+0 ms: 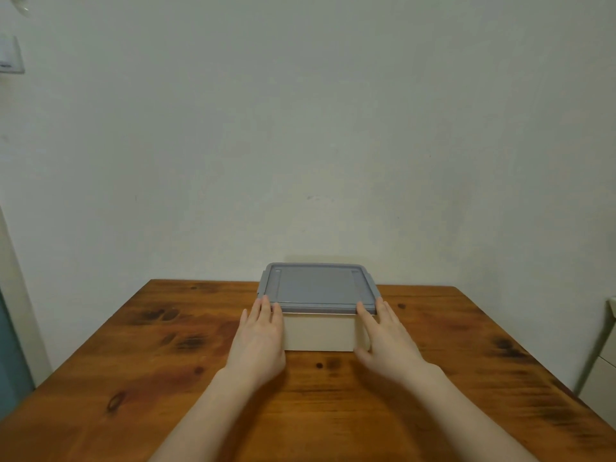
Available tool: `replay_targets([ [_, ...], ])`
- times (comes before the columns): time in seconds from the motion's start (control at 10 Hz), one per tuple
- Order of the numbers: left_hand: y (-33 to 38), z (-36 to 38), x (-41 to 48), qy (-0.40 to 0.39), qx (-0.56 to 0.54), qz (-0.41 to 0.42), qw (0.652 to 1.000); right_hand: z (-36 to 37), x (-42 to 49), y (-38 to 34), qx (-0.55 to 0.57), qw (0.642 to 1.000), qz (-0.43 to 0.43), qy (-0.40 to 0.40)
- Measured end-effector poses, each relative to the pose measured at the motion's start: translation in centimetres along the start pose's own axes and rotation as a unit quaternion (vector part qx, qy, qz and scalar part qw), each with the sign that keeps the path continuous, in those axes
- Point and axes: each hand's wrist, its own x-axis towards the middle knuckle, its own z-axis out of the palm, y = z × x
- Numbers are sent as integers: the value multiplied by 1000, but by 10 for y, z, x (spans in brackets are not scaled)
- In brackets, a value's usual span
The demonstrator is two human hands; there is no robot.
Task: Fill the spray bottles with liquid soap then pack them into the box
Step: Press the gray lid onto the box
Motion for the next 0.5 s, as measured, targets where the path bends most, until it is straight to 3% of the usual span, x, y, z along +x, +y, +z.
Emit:
replay_targets([
  [0.5,-3,5,27,-9,2,-1,1000,2,24,5,-3,1000,3,-1],
])
